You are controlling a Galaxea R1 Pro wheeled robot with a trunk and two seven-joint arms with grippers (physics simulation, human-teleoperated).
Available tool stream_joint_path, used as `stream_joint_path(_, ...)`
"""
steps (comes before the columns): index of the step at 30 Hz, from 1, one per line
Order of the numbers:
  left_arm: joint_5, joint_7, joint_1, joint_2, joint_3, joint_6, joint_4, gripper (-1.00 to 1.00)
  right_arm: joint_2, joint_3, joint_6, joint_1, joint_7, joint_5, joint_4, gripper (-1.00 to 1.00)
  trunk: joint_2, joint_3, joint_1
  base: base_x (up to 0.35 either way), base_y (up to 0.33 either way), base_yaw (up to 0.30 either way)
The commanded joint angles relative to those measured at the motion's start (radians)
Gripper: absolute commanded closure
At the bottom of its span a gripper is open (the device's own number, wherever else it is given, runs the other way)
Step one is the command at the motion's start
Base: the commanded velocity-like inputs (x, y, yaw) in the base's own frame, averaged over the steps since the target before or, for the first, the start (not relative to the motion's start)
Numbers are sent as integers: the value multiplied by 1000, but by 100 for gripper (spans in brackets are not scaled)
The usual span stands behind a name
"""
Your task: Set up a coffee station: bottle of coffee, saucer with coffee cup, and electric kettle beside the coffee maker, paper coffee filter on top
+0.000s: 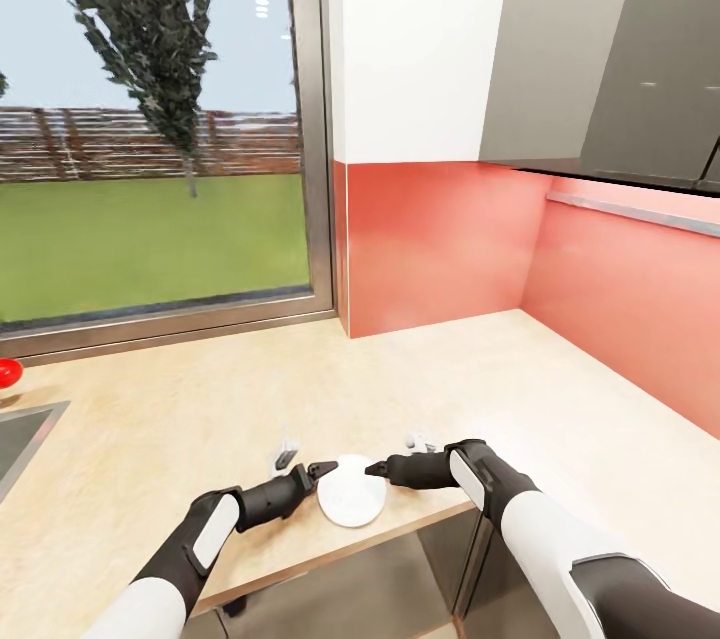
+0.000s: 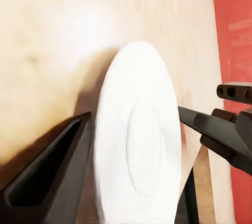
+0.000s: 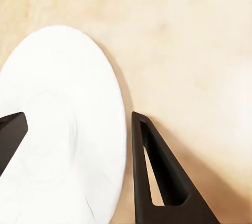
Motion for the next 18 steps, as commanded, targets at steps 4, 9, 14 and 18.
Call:
stream_joint_path(4,18,1,-1,-1,0,10,70,-100,-1,17,5,0,-4,11,23,-100,-1,-3,1,0,0,0)
stream_joint_path(9,34,1,-1,-3,-3,51,44,-100,-1,17,5,0,-4,11,23,-100,-1,-3,1,0,0,0)
stream_joint_path(14,36,1,-1,-6,-3,77,25,-100,-1,17,5,-1,-4,10,23,-100,-1,-3,1,0,0,0)
stream_joint_path(18,39,1,-1,-10,-4,82,23,-100,0,17,5,0,-4,9,23,-100,-1,-3,1,0,0,0)
